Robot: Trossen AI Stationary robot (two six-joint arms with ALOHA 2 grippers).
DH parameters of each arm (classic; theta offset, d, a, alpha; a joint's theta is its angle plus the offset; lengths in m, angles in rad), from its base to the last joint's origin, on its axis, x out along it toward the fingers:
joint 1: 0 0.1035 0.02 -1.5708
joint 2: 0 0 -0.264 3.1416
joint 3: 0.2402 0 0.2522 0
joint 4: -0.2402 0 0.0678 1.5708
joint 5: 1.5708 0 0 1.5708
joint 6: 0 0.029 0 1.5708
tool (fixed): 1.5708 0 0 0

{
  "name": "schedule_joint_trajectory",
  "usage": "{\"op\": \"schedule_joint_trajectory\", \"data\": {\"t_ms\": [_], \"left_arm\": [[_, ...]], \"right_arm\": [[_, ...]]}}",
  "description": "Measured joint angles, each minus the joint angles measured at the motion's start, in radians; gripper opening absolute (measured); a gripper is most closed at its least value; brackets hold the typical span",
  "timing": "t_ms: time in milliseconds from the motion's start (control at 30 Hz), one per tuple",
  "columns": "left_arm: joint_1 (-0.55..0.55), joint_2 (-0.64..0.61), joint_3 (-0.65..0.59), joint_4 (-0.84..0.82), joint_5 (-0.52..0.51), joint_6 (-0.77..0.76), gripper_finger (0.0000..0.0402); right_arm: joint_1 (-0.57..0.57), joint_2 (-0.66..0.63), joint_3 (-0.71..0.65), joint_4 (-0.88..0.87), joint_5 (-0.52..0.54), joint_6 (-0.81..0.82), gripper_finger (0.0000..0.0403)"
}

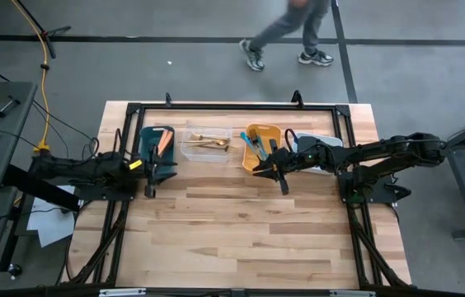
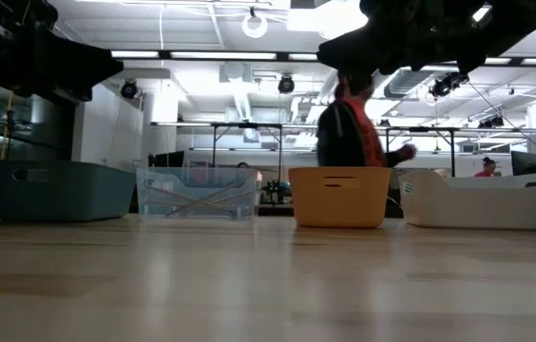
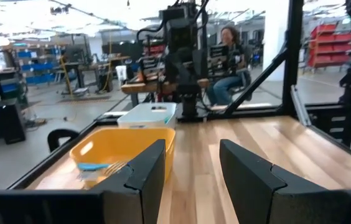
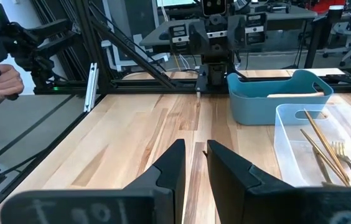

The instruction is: Sort silverware by color (type)

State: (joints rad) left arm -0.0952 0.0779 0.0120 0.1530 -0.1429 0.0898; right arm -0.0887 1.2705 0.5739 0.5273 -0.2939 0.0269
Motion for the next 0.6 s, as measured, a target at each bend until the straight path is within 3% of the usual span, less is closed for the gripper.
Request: {"op": "schedule_joint_trajectory", "data": {"t_ms": [600], "left_arm": [[0.024, -0.026, 0.000, -0.067, 0.026, -0.060, 0.0145]], "right_arm": [[-0.010, -0.095, 0.000, -0.163, -0.001, -0.008, 0.0061]]}}
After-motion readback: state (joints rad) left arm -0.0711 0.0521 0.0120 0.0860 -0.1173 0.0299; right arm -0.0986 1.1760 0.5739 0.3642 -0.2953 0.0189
